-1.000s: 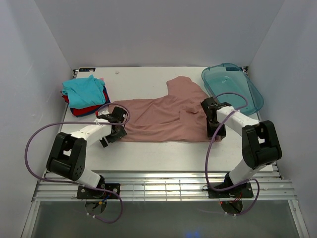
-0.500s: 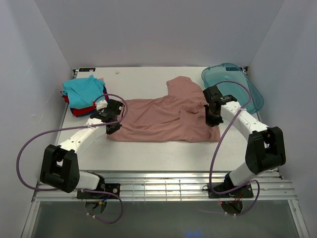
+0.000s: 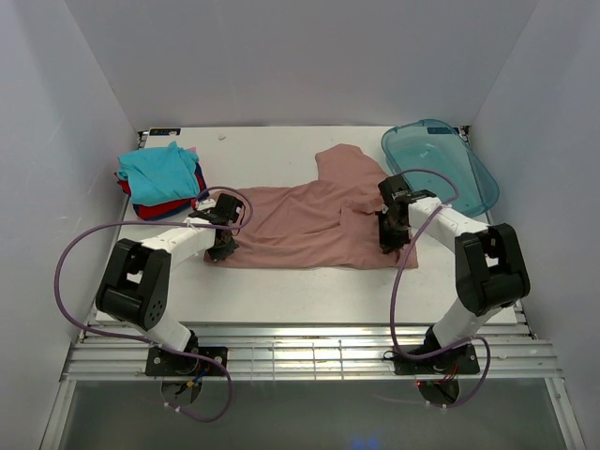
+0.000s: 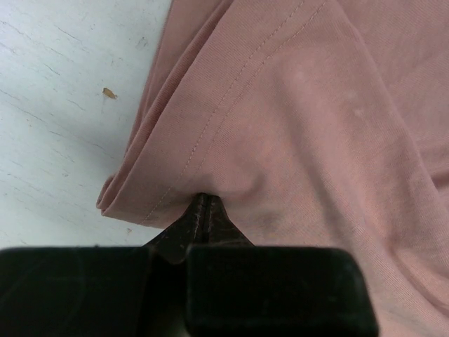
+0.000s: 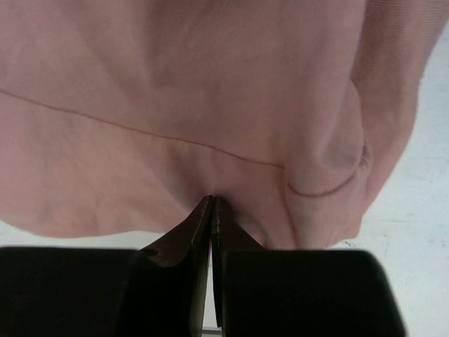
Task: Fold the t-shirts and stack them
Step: Fold the tshirt
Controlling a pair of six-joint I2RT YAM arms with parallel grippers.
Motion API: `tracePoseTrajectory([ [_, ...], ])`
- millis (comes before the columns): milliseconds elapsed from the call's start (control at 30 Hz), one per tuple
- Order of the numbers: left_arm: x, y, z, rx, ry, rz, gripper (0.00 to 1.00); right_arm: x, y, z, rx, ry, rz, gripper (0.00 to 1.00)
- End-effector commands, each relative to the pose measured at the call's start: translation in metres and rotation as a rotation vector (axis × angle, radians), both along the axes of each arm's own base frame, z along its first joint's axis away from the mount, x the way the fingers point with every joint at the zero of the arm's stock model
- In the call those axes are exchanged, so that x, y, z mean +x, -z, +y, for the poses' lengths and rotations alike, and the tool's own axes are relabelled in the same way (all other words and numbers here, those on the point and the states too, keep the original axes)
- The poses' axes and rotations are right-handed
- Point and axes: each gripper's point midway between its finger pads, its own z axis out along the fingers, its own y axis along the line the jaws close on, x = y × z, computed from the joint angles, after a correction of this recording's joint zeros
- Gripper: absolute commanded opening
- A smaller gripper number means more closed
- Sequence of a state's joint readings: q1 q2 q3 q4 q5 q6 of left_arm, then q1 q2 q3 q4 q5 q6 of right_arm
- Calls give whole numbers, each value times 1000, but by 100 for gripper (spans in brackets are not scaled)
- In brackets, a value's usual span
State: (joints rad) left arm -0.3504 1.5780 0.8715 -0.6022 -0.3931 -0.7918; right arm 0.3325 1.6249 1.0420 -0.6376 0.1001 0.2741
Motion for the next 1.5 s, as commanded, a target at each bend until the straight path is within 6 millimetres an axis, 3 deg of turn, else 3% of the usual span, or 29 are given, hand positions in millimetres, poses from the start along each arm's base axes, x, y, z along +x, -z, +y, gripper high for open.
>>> tracePoseTrajectory([
  [0, -10, 12, 3, 4, -23, 43, 0, -10, 23, 0, -9, -17, 77, 8],
  [233, -24, 7, 15, 47, -49, 60, 0, -57, 44, -22, -81, 42, 188, 8],
  [500, -40, 12, 28, 100, -72, 124, 0, -96, 36, -33, -82, 52, 223, 8],
  [600, -50, 16, 31, 105, -78, 149, 0, -106, 35, -33, -64, 55, 235, 8],
  [733, -56, 7, 33, 103, -92, 139, 0, -119, 35, -32, -46, 37, 264, 8],
  [833, -55, -9, 35, 95, -100, 94, 0, -112, 24, -31, -48, 21, 232, 8],
  [900, -47, -25, 33, 82, -95, 49, 0, -95, 7, -28, -41, 17, 164, 8],
  [933, -33, -39, 28, 62, -89, 3, 0, -72, -14, -21, -21, 19, 89, 9],
  [1000, -16, -59, 20, 37, -65, -54, 0, -44, -41, -14, -2, 6, -16, 13],
  [1033, 3, -79, 14, 15, -59, -114, 0, -19, -66, -6, 26, 1, -106, 15],
  [1100, 27, -98, 7, 16, -13, -173, 1, 11, -88, 5, 56, -18, -200, 22],
  [1133, 38, -98, 4, 25, 7, -173, 9, 24, -98, 8, 59, -38, -234, 25],
  [1167, 55, -110, -1, 23, 28, -211, 12, 45, -113, 16, 68, -52, -277, 30],
  [1200, 70, -114, -4, 38, 75, -236, 15, 58, -120, 20, 69, -63, -305, 43],
  [1233, 80, -100, -7, 56, 100, -202, 37, 70, -122, 21, 59, -80, -314, 46],
  [1300, 105, -100, -12, 71, 151, -217, 59, 102, -122, 32, 57, -103, -318, 50],
  [1333, 112, -94, -13, 79, 163, -204, 66, 113, -118, 35, 54, -114, -311, 50],
  [1367, 120, -73, -15, 85, 181, -158, 74, 134, -109, 41, 46, -129, -300, 50],
  [1433, 139, -65, -13, 88, 200, -151, 79, 155, -96, 46, 43, -143, -285, 50],
  [1467, 144, -48, -12, 88, 205, -113, 81, 166, -69, 47, 20, -149, -234, 50],
])
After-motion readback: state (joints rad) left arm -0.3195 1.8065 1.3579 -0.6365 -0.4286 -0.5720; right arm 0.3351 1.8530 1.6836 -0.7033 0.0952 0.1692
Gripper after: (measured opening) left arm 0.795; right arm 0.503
